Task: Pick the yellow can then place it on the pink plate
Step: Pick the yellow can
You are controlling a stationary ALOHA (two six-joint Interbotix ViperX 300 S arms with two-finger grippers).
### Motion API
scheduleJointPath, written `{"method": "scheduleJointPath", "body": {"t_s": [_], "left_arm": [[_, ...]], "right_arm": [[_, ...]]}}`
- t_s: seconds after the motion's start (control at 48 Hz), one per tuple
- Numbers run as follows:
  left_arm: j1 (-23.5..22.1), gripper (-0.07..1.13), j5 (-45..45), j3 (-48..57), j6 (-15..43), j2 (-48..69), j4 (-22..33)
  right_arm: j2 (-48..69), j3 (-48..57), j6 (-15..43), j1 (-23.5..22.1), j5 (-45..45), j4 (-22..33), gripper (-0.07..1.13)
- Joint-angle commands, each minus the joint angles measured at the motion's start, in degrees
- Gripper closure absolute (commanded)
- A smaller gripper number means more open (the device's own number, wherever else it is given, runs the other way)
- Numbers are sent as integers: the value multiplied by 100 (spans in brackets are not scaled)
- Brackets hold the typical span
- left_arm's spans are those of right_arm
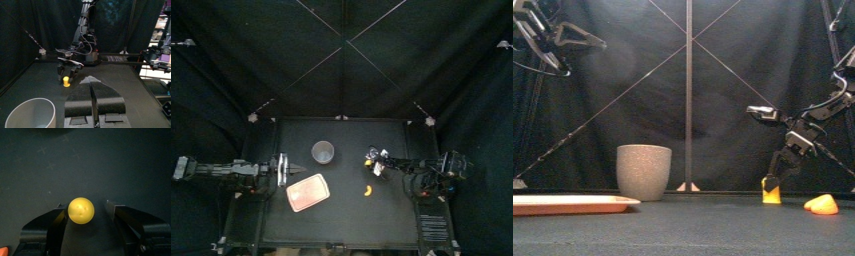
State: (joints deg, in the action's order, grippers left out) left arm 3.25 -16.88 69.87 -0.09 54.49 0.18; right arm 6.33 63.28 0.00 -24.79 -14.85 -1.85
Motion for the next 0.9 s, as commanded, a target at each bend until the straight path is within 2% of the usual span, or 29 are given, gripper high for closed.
{"method": "scheduleJointPath", "body": {"t_s": [0.021, 0.479, 0.896], "left_arm": [[26, 105, -53, -62, 9, -18, 0], [132, 105, -53, -26, 9, -26, 0], [132, 105, -53, -26, 9, -26, 0]], "right_arm": [[79, -88, 18, -26, 18, 9, 12], [18, -105, 26, 9, 105, -35, 14], [-35, -158, 26, 62, 105, -18, 39]]}}
